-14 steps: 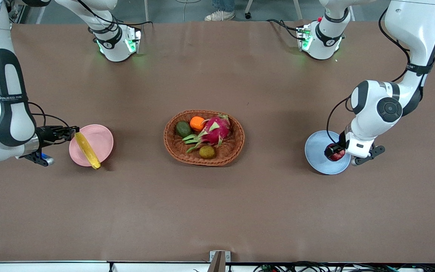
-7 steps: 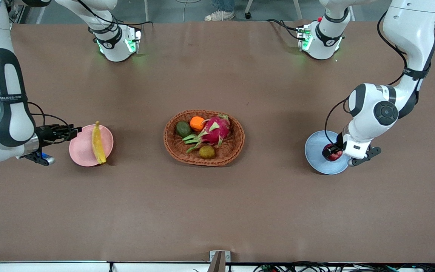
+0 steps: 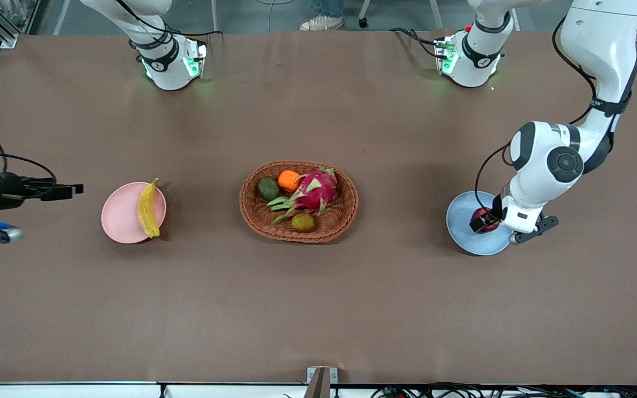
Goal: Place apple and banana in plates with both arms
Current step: 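Open the right gripper and withdraw while the left gripper releases the apple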
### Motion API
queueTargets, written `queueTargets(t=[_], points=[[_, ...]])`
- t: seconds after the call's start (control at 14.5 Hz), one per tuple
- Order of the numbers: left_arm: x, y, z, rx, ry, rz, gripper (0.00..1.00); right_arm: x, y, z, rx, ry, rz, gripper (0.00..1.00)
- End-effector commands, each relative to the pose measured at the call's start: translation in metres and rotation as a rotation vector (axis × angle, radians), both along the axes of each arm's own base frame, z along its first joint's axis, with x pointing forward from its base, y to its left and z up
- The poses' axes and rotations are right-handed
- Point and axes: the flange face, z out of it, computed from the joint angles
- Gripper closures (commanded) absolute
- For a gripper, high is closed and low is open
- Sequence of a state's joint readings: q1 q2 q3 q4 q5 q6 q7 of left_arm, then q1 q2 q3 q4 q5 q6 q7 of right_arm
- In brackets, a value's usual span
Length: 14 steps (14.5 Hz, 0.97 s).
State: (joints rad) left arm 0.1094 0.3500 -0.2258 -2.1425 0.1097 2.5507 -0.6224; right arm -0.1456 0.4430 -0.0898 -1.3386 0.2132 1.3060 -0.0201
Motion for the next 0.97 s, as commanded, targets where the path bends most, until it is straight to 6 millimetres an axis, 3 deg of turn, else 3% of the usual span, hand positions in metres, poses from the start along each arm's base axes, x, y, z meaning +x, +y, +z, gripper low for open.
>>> queueTargets(t=[0.0,0.07,0.21,0.48,0.62,0.69,0.83,0.9], points=[[0.002,-0.003,0.033,0.032,-0.001,-0.024,0.0,0.007,0.017,0.047,-0.04,-0.079,0.04,0.0],[0.008,-0.004,0.049,0.039,0.003,-0.023,0.0,0.012,0.02,0.074,-0.052,-0.144,0.052,0.0],[0.022,-0.011,0.081,0.051,0.029,-0.038,0.0,0.016,0.016,0.109,-0.087,-0.224,0.063,0.0],[0.047,-0.008,0.147,0.073,0.065,-0.136,0.0,0.022,0.03,0.133,-0.15,-0.321,0.088,0.0],[0.057,-0.001,0.189,0.08,0.076,-0.121,0.0,0.022,0.049,0.144,-0.204,-0.345,0.122,0.0],[0.06,0.001,0.214,0.084,0.083,-0.131,0.0,0.016,0.054,0.16,-0.211,-0.376,0.125,0.0],[0.058,0.003,0.254,0.091,0.109,-0.202,0.0,0.012,0.062,0.171,-0.211,-0.399,0.135,0.0],[0.047,0.003,0.277,0.095,0.125,-0.247,0.0,0.009,0.065,0.176,-0.211,-0.413,0.139,0.0]])
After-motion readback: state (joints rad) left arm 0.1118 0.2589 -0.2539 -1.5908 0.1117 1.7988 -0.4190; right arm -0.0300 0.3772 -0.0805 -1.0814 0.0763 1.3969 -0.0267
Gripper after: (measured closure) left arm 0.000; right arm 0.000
